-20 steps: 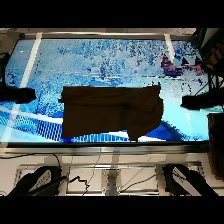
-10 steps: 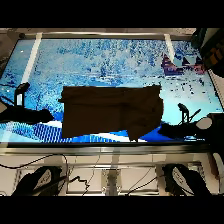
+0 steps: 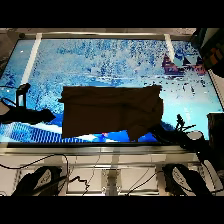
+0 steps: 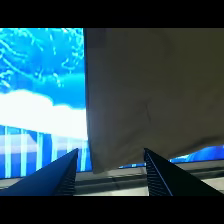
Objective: Fold the clothes and pants, and hang the long-sleeved shirts on hangers.
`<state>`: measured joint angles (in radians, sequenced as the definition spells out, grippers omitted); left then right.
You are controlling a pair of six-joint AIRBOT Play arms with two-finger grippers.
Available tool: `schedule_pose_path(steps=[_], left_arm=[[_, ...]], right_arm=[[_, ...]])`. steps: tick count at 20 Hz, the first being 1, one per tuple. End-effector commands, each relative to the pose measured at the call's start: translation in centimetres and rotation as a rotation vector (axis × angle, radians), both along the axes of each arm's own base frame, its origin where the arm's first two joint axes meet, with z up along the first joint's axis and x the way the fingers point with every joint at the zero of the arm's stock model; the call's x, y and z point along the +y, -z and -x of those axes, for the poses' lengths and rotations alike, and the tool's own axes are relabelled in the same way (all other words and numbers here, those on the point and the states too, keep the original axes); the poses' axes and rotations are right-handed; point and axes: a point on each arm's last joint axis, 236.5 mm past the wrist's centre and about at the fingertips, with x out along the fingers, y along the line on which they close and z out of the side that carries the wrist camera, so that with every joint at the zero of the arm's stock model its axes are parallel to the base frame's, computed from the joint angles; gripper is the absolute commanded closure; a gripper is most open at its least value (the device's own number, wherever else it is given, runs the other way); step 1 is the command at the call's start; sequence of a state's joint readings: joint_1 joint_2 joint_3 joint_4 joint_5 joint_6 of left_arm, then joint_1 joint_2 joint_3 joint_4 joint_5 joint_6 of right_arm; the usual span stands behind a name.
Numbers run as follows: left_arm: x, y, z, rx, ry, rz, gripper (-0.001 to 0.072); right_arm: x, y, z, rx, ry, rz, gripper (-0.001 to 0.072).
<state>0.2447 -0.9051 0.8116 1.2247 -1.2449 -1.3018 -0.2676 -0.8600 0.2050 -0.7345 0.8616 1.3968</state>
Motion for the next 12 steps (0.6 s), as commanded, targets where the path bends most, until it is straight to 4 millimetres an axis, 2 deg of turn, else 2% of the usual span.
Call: schedule_pose_path(steps=[1,2,4,7,9,11,12], left_arm=[[0.2,-0.1,-0.5,-0.019,-0.009,-0.005,0.024],[0.3,-0.1,-0.7,-0.031,-0.013,-0.009,0.024],[0.5,-0.2,-1.1,-0.045,-0.02,-0.013,0.024],[0.5,0.0,-1.0,-0.043,-0.021,-0.013,0.024],[0.4,0.6,-0.6,-0.026,-0.021,-0.009,0.024],[0.2,1.7,0.2,0.006,-0.021,-0.002,0.024],[0.1,2.4,0.7,0.024,-0.021,0.003,0.024]], right_arm=[[-0.8,1.5,-0.7,0.025,0.085,0.001,0.0288],[-0.5,1.8,-0.8,0.037,0.096,-0.014,0.0301],[0.2,2.5,-0.5,0.064,0.087,-0.025,0.0373],[0.4,2.9,-0.7,0.045,0.056,0.018,0.0509],[0.5,2.9,-0.8,0.038,0.049,0.026,0.0542],[0.6,2.8,-0.8,0.04,0.043,0.021,0.0695],[0.7,2.7,-0.8,0.039,0.04,0.017,0.0701]])
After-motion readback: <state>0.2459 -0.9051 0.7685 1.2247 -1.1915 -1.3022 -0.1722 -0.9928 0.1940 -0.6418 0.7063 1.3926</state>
